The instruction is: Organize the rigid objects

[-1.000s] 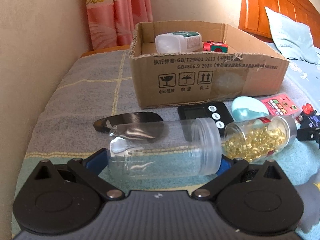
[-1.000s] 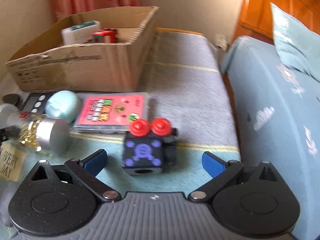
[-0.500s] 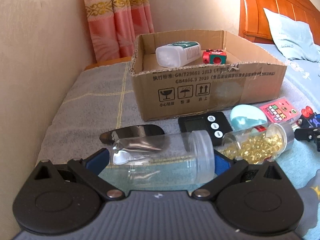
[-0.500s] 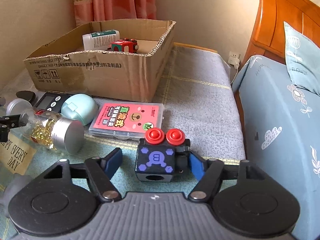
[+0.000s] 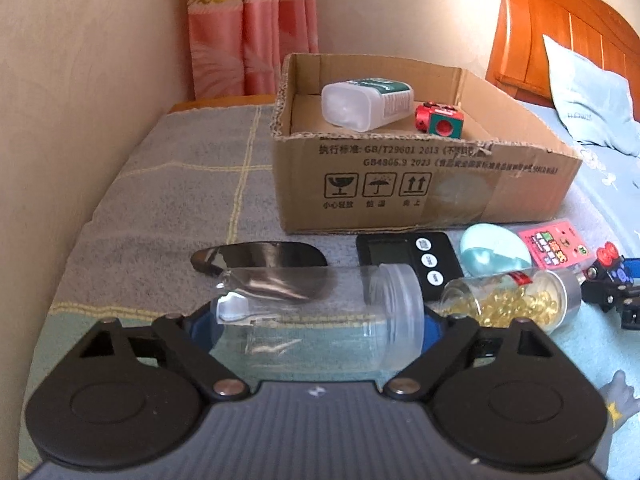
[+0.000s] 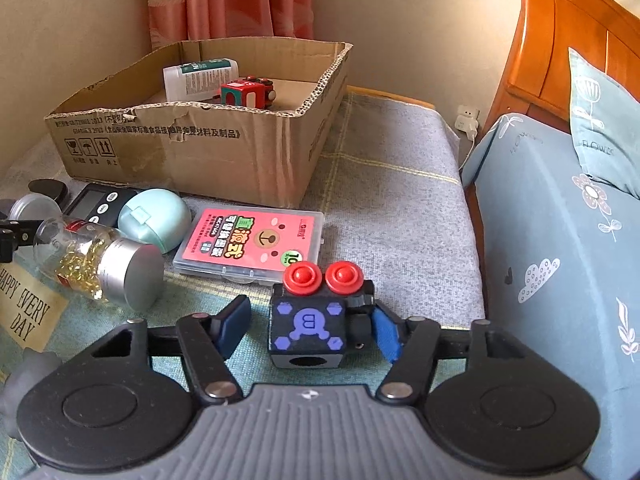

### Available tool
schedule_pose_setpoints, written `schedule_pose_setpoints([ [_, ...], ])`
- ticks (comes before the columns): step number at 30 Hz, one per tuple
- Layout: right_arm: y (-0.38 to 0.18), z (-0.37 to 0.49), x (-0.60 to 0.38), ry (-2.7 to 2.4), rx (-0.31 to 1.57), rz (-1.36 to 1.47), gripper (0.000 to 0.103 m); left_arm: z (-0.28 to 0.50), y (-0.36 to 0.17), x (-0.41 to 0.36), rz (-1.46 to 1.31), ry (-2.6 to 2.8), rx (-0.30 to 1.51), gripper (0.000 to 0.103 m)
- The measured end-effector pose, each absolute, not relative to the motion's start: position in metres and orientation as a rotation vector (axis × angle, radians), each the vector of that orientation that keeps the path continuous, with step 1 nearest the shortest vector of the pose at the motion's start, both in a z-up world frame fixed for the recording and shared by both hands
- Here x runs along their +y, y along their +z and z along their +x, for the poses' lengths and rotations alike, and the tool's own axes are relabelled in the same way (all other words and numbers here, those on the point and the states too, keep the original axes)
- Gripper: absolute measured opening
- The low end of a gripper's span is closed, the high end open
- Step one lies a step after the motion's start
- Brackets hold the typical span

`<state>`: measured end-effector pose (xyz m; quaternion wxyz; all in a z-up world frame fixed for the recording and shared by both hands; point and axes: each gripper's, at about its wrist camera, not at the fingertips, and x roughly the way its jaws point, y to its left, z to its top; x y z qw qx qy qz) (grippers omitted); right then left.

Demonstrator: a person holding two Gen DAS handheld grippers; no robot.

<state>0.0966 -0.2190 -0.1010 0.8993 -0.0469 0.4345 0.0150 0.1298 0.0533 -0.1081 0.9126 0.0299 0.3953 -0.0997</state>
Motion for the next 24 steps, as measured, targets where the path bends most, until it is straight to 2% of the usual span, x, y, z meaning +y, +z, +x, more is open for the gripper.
schedule_pose_setpoints([
  [3, -0.099, 0.096, -0.222, 0.019, 0.904, -0.103, 0.057, 0.129, -0.106, 0.051, 0.095, -0.21, 0.819, 0.09],
  [15, -0.074, 0.083, -0.226, 0.071, 0.899, -0.131, 0.056, 0.114, -0.069, 0.045, 0.201, -0.316, 0.823, 0.09],
  [24, -0.032, 0.075, -0.212, 0.2, 0.829, -0.228, 0.056, 0.122, -0.013, 0.03, 0.247, -0.399, 0.704, 0.09],
])
